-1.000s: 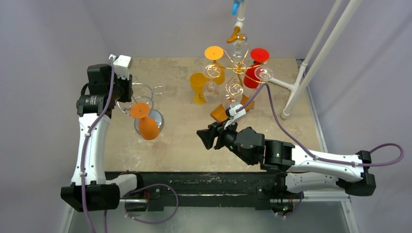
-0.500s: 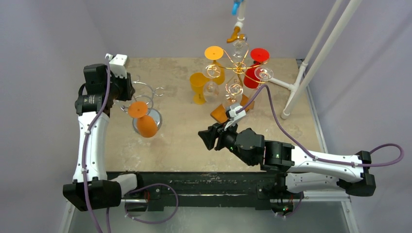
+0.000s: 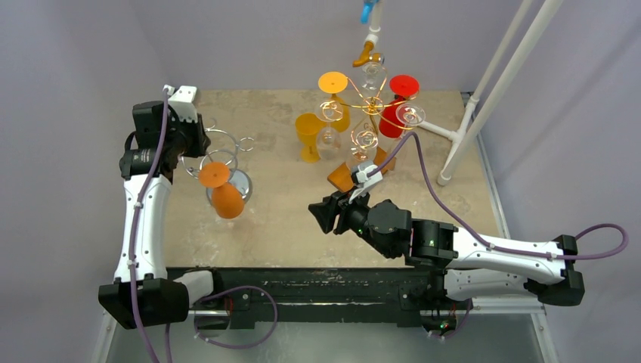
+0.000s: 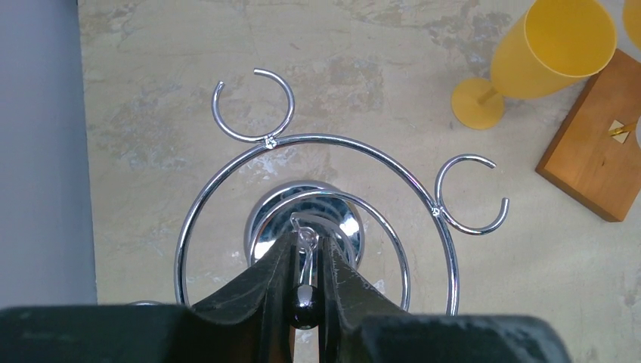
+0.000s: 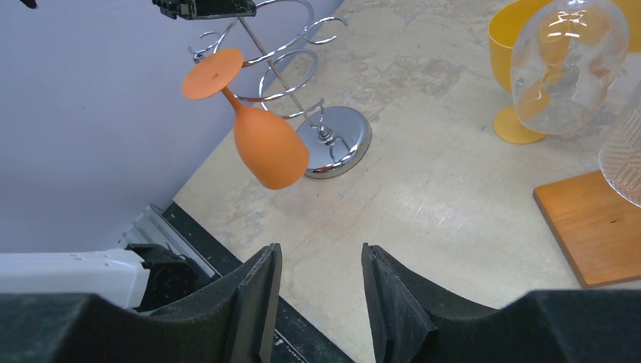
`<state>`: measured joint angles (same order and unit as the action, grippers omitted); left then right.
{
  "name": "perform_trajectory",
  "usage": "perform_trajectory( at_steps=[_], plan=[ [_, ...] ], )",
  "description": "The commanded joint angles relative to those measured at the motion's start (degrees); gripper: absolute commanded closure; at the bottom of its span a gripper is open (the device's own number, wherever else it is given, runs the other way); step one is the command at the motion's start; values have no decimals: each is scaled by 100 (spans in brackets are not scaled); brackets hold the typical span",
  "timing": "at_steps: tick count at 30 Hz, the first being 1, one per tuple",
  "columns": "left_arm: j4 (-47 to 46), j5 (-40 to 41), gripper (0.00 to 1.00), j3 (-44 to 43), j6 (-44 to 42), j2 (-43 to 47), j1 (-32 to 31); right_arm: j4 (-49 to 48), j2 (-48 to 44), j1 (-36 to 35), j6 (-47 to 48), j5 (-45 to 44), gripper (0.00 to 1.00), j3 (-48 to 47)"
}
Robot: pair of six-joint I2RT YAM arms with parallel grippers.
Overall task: Place the wine glass upside down on the wine glass rack
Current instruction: Adjust the wine rack at the center of the board.
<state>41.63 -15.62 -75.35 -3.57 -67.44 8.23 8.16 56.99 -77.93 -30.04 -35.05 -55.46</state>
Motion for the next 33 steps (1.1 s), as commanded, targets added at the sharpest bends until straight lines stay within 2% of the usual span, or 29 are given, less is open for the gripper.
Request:
perform_trajectory(
  at_steps=[1, 6, 11, 20, 33],
  plan=[
    [-394, -70, 100, -5, 242, 133, 5, -189, -6, 24, -46, -55, 50, -15],
    [-401, -128, 100, -6, 56, 133, 9, -175, -95, 24, -63, -72, 54, 39],
    [-495, -752, 100, -166, -272, 279, 10, -179, -96, 24, -96, -76, 55, 95],
    [-249, -1535, 100, -568, -832, 25, 5, -211, -109, 24, -159, -81, 57, 171],
    [183, -1880, 100, -1252, -1608, -546, 6, -227, -47, 24, -302, -47, 59, 307]
  ],
)
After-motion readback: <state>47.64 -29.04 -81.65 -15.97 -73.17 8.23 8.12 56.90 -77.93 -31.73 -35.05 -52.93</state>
